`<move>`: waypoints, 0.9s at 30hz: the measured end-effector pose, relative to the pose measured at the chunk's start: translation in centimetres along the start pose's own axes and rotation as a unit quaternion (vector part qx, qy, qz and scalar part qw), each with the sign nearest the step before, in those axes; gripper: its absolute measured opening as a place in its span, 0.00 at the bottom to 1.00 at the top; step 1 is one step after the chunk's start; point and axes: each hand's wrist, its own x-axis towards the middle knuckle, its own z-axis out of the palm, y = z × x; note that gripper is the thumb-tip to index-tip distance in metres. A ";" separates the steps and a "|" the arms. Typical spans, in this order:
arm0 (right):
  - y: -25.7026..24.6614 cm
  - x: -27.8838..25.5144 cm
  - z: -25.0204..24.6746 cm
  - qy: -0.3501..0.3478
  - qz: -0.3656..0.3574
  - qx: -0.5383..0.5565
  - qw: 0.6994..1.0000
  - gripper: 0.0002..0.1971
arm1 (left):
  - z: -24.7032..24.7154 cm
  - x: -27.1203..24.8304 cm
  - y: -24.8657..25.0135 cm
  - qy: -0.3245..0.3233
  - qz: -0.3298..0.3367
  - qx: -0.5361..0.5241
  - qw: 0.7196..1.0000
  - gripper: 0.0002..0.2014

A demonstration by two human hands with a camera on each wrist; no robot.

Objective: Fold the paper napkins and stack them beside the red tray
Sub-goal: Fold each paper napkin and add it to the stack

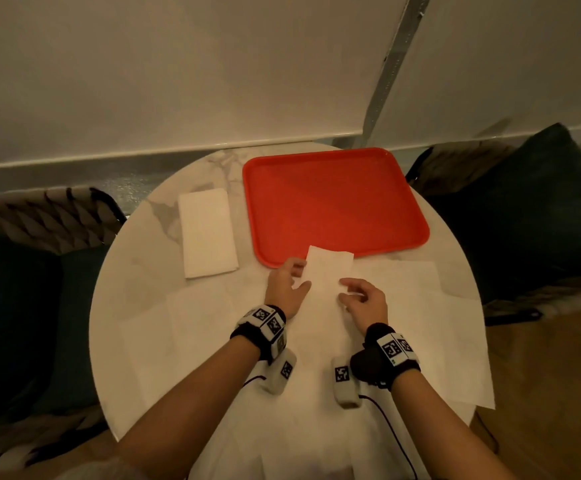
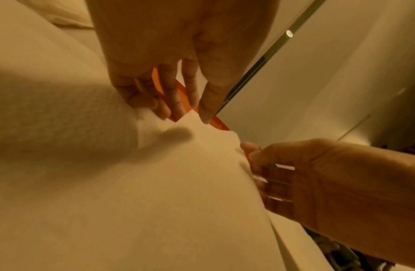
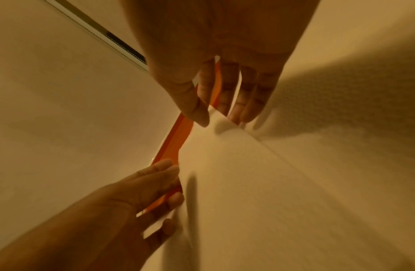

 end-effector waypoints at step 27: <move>-14.9 1.6 16.7 -0.206 -0.140 0.020 0.968 0.18 | -21.5 1.3 -3.5 0.117 0.020 -0.052 0.992 0.15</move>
